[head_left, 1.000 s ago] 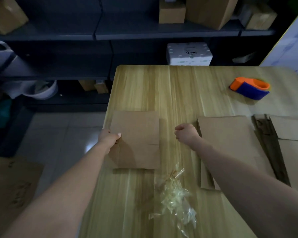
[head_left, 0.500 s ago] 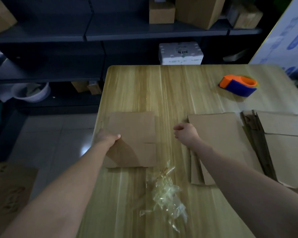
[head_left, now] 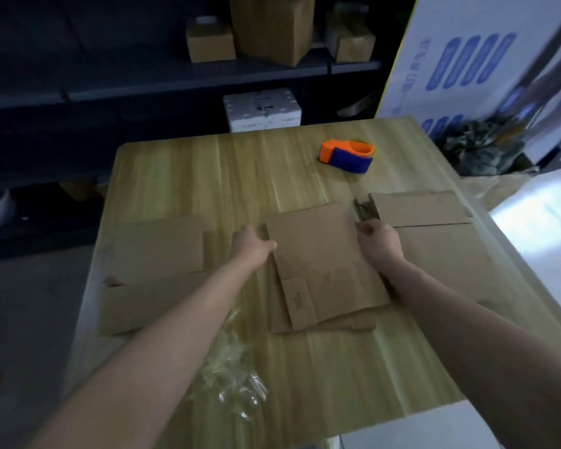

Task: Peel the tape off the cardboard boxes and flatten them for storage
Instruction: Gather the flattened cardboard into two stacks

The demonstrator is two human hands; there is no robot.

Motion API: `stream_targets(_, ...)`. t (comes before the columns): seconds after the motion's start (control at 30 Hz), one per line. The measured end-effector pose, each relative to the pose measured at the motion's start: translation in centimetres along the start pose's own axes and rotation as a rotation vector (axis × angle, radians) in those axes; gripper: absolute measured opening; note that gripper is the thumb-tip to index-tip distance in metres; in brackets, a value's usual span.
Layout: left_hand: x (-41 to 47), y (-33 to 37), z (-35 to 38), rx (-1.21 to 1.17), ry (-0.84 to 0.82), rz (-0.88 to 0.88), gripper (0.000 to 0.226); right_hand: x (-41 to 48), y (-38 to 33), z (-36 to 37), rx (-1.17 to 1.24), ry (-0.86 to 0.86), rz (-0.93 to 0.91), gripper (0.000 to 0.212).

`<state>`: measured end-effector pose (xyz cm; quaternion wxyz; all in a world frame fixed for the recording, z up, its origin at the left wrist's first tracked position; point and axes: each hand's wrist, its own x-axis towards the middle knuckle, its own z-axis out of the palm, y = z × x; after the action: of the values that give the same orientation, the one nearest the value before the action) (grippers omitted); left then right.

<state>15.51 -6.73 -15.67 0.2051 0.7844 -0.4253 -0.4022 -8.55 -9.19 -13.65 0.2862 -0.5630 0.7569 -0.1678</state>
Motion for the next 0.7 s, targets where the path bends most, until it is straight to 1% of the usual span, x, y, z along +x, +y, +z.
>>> stream_targets(0.07, -0.2, 0.4, 3.4, -0.059, -0.119, -0.087, 0.067, 0.8, 3.5, -2.7, -0.009, 0.004, 0.076, 0.036)
stream_targets(0.1, -0.1, 0.3, 4.8, -0.067, -0.147, -0.115, 0.069, 1.2, 5.2, -3.9, -0.011, 0.007, 0.116, 0.038)
stream_targets(0.2, -0.2, 0.3, 7.5, -0.069, -0.146, -0.202, 0.077, 2.3, 9.7, -6.9, -0.084, 0.028, 0.208, 0.043)
stream_targets(0.23, 0.2, 0.0, 8.3, -0.076, -0.133, -0.227, 0.087, 2.8, 10.9, -7.5, -0.118, 0.028, 0.231, 0.045)
stream_targets(0.3, 1.9, -1.2, 10.1, -0.01, -0.057, -0.271, 0.124, 3.7, 12.8, -8.4, -0.177, 0.011, 0.273, 0.049)
stream_targets(0.33, 3.0, -2.0, 11.1, 0.036, -0.012, -0.306, 0.132, 4.1, 13.6, -8.6, -0.199, 0.001, 0.288, 0.052)
stream_targets(0.37, 2.9, -1.8, 11.3, 0.108, 0.012, -0.332, 0.13, 4.5, 14.3, -8.7, -0.212, -0.003, 0.301, 0.056)
stream_targets(0.43, 0.8, 0.0, 10.8, 0.272, 0.057, -0.358, 0.108, 5.1, 15.4, -9.0, -0.213, -0.008, 0.339, 0.068)
stream_targets(0.5, 0.1, 0.9, 10.7, 0.353, 0.074, -0.353, 0.097, 5.9, 16.5, -9.3, -0.195, -0.024, 0.387, 0.086)
stream_targets(0.6, 1.0, 0.6, 11.0, 0.333, 0.074, -0.343, 0.1, 7.1, 18.2, -9.9, -0.125, -0.093, 0.467, 0.115)
stream_targets(0.63, 1.1, 0.6, 11.1, 0.328, 0.07, -0.363, 0.103, 7.5, 18.6, -9.9, -0.096, -0.114, 0.484, 0.12)
stream_targets(0.7, 1.3, 0.7, 11.1, 0.298, 0.076, -0.399, 0.111, 8.1, 19.0, -9.9, -0.084, -0.141, 0.502, 0.124)
